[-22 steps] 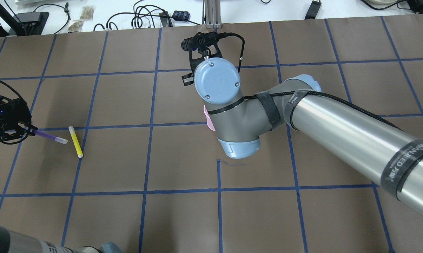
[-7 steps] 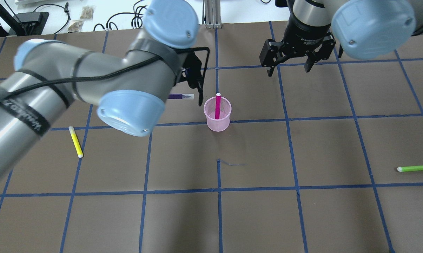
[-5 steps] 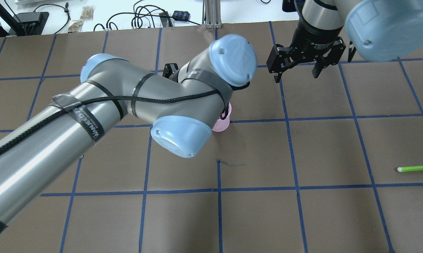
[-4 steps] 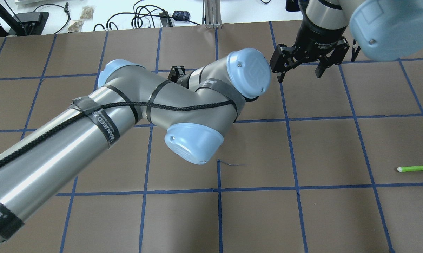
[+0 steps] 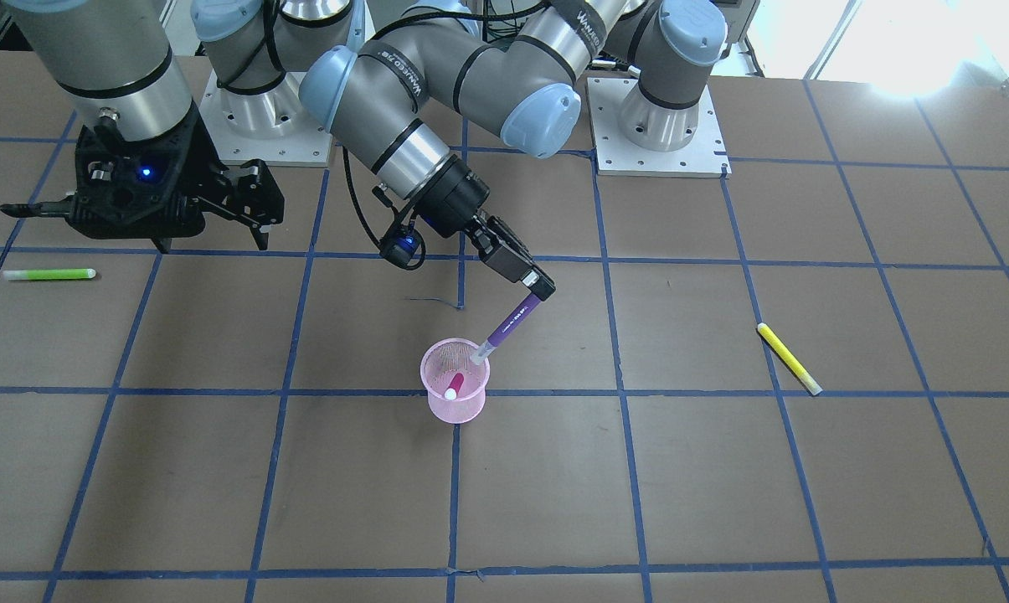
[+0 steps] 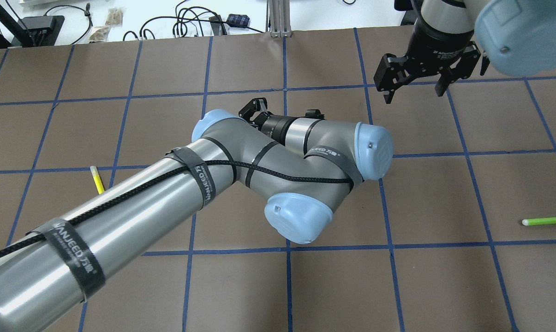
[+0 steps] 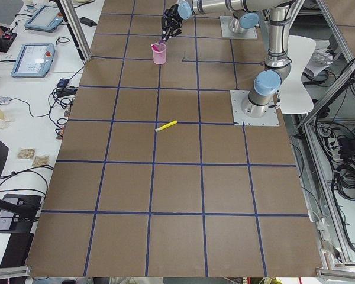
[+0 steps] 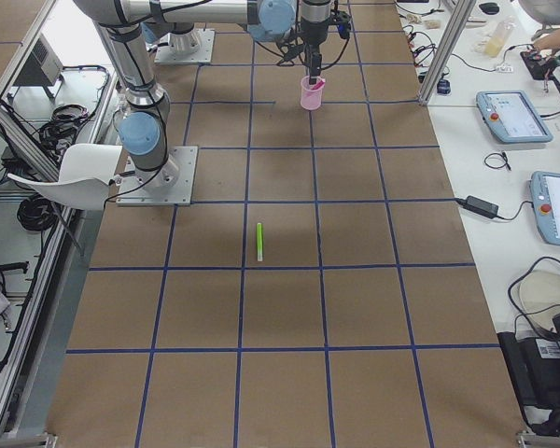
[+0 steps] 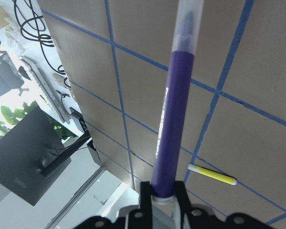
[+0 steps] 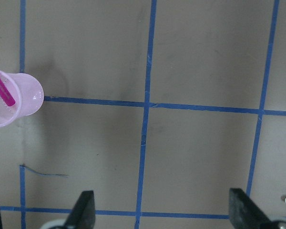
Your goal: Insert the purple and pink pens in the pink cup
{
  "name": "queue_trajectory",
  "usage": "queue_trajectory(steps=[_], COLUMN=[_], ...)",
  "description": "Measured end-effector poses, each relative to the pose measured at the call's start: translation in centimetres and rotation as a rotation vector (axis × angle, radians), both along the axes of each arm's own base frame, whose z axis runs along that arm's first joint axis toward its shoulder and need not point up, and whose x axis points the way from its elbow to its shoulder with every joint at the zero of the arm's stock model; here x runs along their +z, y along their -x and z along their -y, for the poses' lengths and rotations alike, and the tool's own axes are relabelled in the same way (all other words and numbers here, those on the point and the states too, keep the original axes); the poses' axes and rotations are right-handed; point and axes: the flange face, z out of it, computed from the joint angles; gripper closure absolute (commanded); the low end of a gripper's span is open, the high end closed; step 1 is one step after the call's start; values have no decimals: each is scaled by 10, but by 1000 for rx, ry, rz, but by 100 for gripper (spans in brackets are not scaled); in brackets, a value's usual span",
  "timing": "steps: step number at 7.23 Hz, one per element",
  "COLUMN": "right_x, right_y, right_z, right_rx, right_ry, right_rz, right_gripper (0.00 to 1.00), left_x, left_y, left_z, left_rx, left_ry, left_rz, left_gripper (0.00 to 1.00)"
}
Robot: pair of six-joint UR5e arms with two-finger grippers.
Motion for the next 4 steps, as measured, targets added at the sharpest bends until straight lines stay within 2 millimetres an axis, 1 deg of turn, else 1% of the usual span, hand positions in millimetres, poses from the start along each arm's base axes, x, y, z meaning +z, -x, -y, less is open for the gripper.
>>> queue_trajectory(steps=[1, 2, 3, 4], right_x=[0, 0, 1, 1], right_y=[19, 33, 40, 42], right_z=[4, 5, 4, 3], right_rx=[-29, -43, -46, -46], right_ry=[-1, -6, -9, -9], right_rz=[0, 2, 3, 2], right_gripper=[0, 0, 0, 0], left_x=[-17, -33, -47, -58], left_y=[11, 23, 34, 44], left_z=[-1, -5, -10, -16], left_rx=[-16, -35, -55, -73], left_ry=[7, 7, 0, -9], left_rz=[33, 57, 74, 85], left_gripper=[100, 100, 100, 100])
